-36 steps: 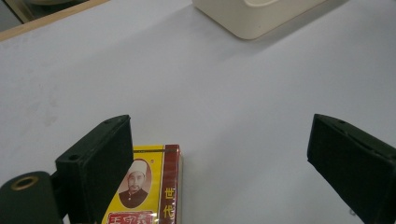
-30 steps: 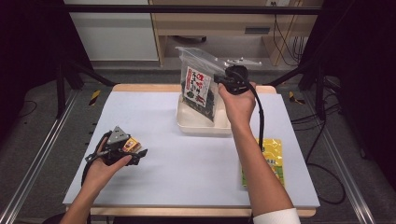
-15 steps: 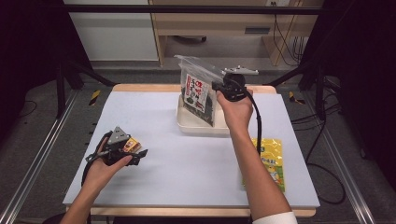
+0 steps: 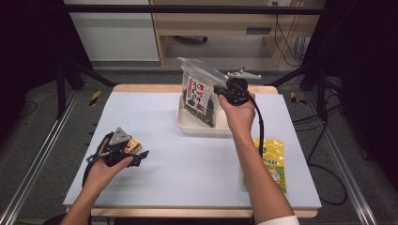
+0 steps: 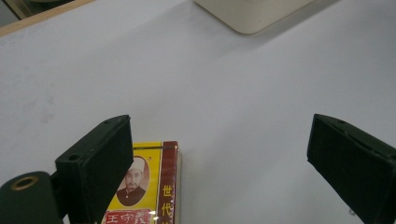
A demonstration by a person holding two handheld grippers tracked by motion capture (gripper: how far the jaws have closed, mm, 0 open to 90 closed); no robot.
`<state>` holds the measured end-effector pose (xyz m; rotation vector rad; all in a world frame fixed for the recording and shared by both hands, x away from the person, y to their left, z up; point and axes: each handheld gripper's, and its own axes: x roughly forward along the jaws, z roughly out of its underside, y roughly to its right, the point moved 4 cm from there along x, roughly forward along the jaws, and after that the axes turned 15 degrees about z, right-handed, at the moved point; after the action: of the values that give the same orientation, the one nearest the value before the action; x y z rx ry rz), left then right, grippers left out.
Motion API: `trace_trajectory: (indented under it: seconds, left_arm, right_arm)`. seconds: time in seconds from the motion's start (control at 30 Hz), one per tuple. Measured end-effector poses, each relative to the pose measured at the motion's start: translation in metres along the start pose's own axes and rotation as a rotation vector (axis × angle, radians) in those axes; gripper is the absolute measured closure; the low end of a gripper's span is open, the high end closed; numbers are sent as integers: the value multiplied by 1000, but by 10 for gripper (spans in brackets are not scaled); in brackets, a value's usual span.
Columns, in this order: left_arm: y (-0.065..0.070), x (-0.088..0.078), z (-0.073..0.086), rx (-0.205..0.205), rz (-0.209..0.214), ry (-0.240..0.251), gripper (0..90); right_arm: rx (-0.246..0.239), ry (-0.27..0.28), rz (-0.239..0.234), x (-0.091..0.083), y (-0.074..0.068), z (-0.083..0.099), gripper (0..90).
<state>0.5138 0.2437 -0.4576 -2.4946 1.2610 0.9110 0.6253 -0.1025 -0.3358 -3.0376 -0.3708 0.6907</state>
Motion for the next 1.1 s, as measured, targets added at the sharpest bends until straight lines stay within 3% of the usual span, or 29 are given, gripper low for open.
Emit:
trace_trajectory:
  seconds: [0.27,0.47,0.67,0.93,1.1]
  left_arm:
    - [0,0,1,2,0,-7,70]
    - [-1,0,1,1,0,-6,70]
    - [0,1,1,4,2,-10,70]
    - [0,1,1,5,0,-12,70]
    - [0,2,2,5,-1,-14,70]
  right_arm:
    - [11,4,-39,-1,3,1,794]
    - [-7,22,-37,-4,3,1,614]
    - [-25,43,-46,-9,6,1,533]
    - [-85,79,-67,-31,13,4,387]
    - [-114,92,-55,-46,21,11,325]
